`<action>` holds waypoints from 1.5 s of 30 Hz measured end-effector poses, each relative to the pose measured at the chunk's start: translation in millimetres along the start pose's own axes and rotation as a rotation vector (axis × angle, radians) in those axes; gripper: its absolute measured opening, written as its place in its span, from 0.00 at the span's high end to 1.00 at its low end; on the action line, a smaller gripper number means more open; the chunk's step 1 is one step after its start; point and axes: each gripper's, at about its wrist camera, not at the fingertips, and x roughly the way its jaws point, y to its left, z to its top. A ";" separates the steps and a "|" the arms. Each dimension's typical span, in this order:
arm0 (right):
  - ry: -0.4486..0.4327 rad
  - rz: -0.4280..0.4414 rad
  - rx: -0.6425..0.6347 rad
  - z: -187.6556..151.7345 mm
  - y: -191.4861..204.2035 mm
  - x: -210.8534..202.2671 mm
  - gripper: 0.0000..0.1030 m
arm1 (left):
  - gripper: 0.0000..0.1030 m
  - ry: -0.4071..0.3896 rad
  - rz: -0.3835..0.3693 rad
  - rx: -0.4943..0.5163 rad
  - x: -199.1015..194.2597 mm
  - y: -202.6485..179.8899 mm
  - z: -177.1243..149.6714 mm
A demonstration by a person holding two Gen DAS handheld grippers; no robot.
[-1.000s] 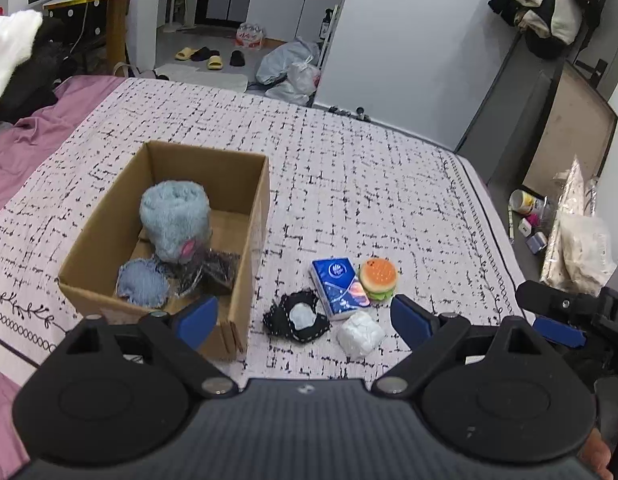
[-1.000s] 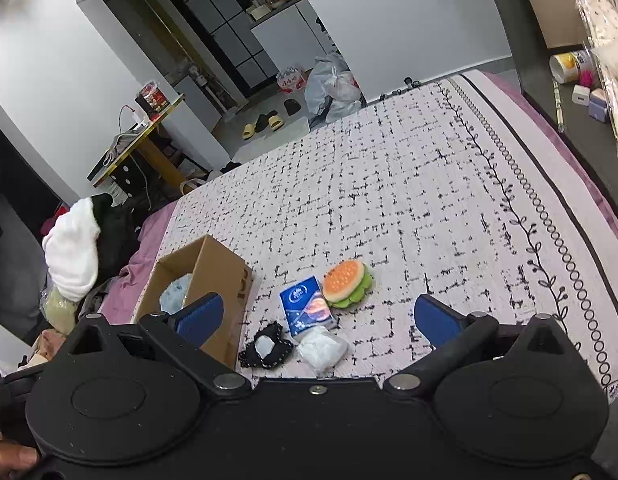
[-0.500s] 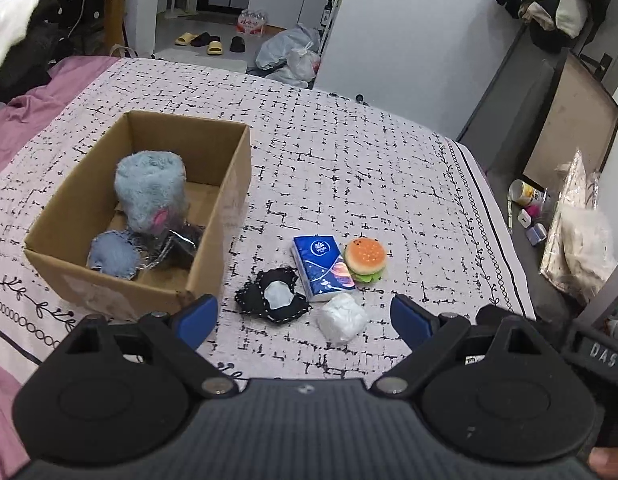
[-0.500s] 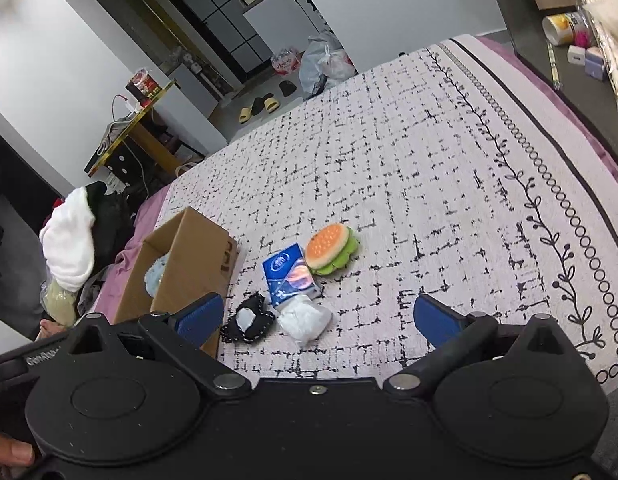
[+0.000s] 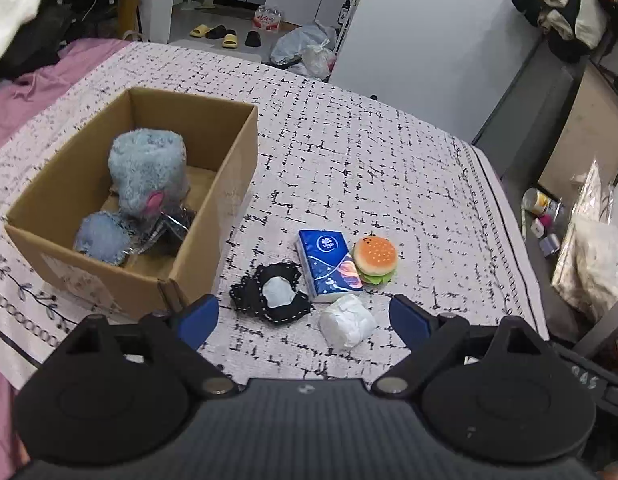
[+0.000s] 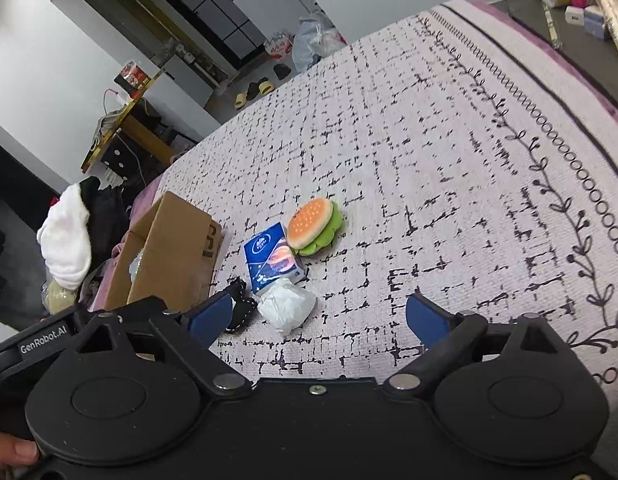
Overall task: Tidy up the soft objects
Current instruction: 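Reach the left tool to the black lace ring while the right tool reaches the white plastic bundle, then close the left tool on the black lace ring while the right tool grips the white bundle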
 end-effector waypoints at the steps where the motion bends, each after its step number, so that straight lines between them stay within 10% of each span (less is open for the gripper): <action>1: 0.005 0.005 0.000 0.2 0.2 2.6 0.12 | 0.11 -0.001 0.000 -0.005 1.9 0.6 -0.2; 33: 0.116 0.051 -0.094 -3.3 24.0 91.9 0.28 | 0.28 -0.033 0.086 -0.339 54.6 17.5 -9.9; 38: 0.114 0.034 -0.127 -5.2 26.9 97.2 0.47 | 0.28 -0.017 0.113 -0.333 66.8 11.3 -12.2; 45: 0.111 0.049 -0.087 -4.0 20.1 95.9 0.51 | 0.28 -0.007 0.170 -0.306 77.8 6.3 -13.5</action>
